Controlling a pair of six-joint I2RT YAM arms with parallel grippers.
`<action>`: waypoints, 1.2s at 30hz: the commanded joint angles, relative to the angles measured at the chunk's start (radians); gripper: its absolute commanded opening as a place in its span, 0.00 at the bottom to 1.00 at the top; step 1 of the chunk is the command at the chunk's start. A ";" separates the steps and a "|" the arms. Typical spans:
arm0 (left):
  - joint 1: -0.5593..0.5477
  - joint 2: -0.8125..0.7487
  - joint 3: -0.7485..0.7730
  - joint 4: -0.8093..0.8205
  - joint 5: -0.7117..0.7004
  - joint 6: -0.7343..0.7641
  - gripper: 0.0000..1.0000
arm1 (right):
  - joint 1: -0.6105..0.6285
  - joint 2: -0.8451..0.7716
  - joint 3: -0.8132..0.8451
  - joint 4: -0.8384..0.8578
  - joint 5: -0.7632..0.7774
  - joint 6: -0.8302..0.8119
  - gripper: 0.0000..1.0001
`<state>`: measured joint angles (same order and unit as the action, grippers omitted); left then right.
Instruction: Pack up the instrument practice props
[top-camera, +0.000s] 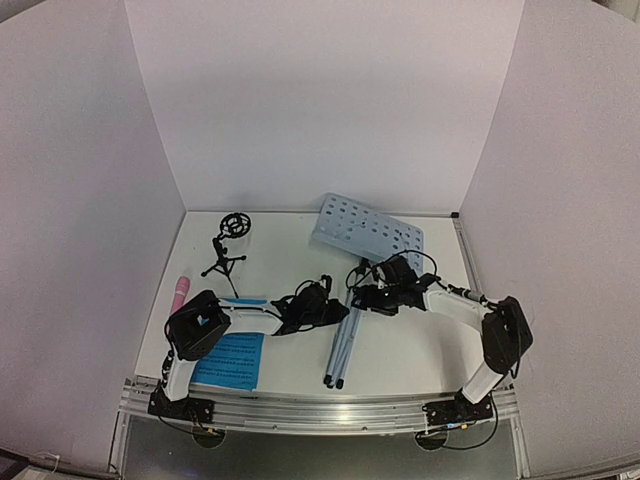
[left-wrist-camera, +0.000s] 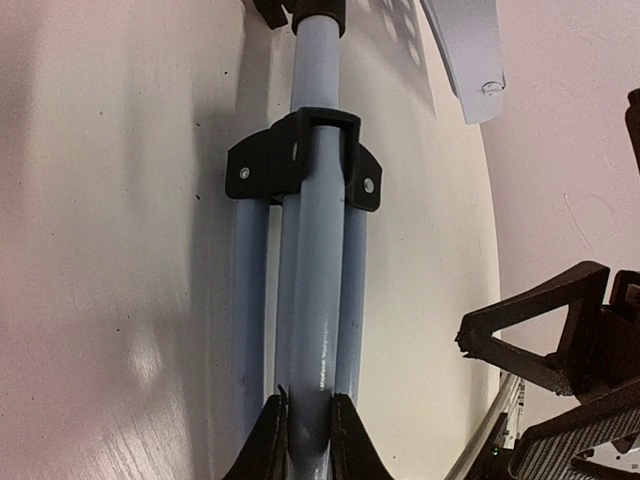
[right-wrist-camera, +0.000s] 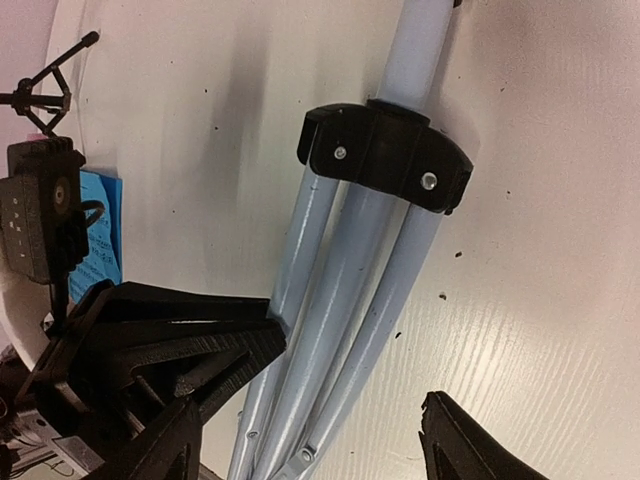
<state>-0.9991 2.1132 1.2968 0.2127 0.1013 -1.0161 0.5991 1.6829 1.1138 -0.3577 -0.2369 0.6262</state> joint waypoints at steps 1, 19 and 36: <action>-0.008 -0.005 0.010 0.002 -0.021 -0.089 0.13 | 0.005 -0.007 0.036 -0.044 0.032 -0.044 0.73; -0.084 0.069 0.027 0.132 -0.028 -0.209 0.20 | -0.031 -0.168 -0.015 -0.152 0.051 -0.124 0.74; 0.062 -0.376 -0.162 0.100 0.129 0.436 1.00 | -0.050 -0.326 0.013 -0.221 0.119 -0.196 0.77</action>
<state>-0.9876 1.8919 1.2112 0.3143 0.1659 -0.7752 0.5589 1.4078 1.1099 -0.5541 -0.1713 0.4619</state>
